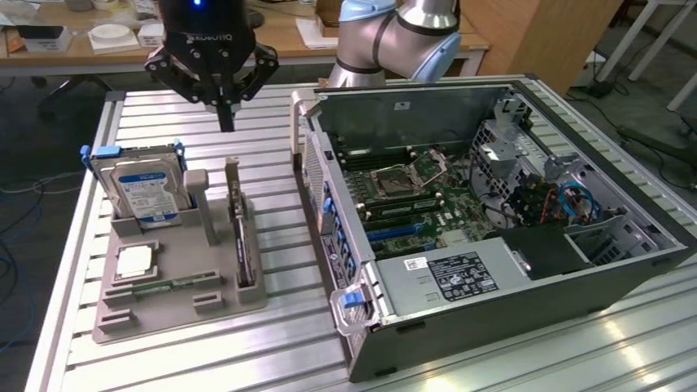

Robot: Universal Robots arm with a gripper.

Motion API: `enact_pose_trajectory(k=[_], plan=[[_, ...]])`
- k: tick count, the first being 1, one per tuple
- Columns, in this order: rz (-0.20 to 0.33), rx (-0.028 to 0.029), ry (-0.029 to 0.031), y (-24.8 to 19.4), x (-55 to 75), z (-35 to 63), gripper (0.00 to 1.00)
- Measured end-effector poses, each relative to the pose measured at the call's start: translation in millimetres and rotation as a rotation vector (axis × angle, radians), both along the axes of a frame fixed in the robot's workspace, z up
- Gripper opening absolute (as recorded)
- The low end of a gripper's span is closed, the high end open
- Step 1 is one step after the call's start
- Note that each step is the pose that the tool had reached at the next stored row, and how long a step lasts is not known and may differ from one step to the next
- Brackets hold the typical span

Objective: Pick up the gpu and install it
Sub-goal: 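Reach for the gpu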

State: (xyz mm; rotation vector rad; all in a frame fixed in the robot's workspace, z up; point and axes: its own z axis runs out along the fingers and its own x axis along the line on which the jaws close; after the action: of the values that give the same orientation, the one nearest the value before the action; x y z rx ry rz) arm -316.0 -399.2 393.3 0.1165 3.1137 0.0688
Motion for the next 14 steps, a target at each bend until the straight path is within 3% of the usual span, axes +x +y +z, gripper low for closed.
enact_pose_trajectory(k=[14], plan=[[0.0, 0.0, 0.0, -0.3, -12.2, 0.0, 0.1]])
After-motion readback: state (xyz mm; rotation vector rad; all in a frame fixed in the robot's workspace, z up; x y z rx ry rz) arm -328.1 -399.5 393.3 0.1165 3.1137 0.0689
